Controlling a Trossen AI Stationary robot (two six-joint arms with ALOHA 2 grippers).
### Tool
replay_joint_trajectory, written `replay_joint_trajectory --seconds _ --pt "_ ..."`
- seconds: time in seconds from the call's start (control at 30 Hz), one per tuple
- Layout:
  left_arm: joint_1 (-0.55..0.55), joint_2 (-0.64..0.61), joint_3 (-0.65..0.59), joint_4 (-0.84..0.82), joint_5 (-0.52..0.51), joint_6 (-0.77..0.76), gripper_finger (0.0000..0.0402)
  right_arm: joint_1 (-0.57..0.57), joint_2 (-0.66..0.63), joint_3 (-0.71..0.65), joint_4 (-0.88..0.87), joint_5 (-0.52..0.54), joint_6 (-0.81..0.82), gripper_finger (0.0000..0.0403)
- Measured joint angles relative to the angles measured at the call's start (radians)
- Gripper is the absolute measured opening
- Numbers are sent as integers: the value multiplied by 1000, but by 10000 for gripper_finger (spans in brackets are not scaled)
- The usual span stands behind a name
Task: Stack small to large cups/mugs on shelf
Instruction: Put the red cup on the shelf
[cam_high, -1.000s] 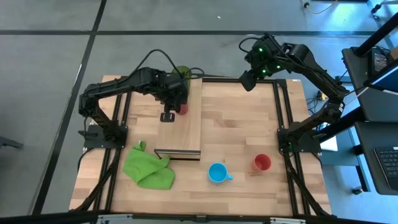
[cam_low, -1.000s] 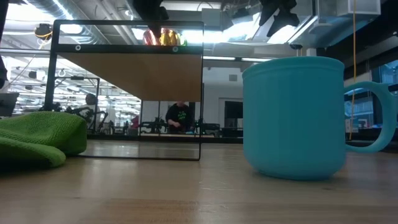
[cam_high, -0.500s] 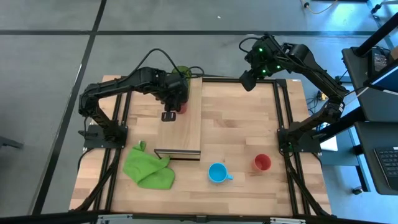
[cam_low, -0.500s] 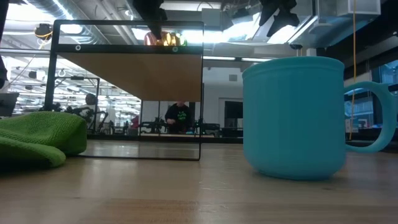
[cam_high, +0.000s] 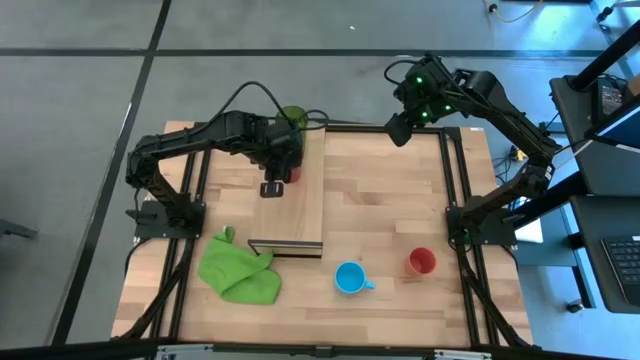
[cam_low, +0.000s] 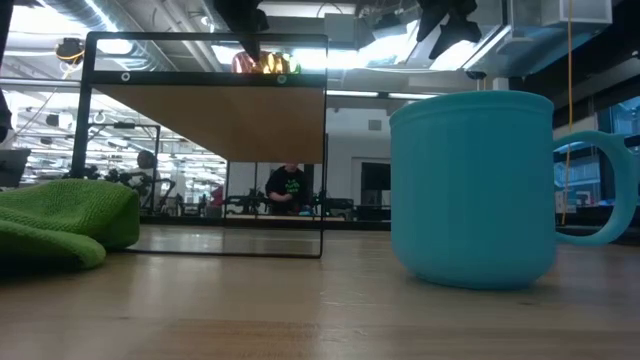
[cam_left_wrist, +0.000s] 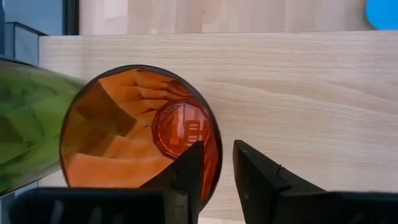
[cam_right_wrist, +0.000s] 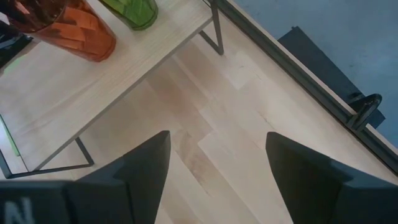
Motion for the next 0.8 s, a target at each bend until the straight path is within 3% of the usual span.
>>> replay_joint_trajectory --seconds 0.33,0.63,0.8 --pt "0 -14 15 -16 -22 -8 79 -2 0 0 0 33 -4 265" --pt "-4 -24 233 -116 -30 -60 79 -2 0 0 0 34 -5 265" --pt "-25 -40 254 -174 -3 -103 79 9 0 0 -19 15 -27 265"
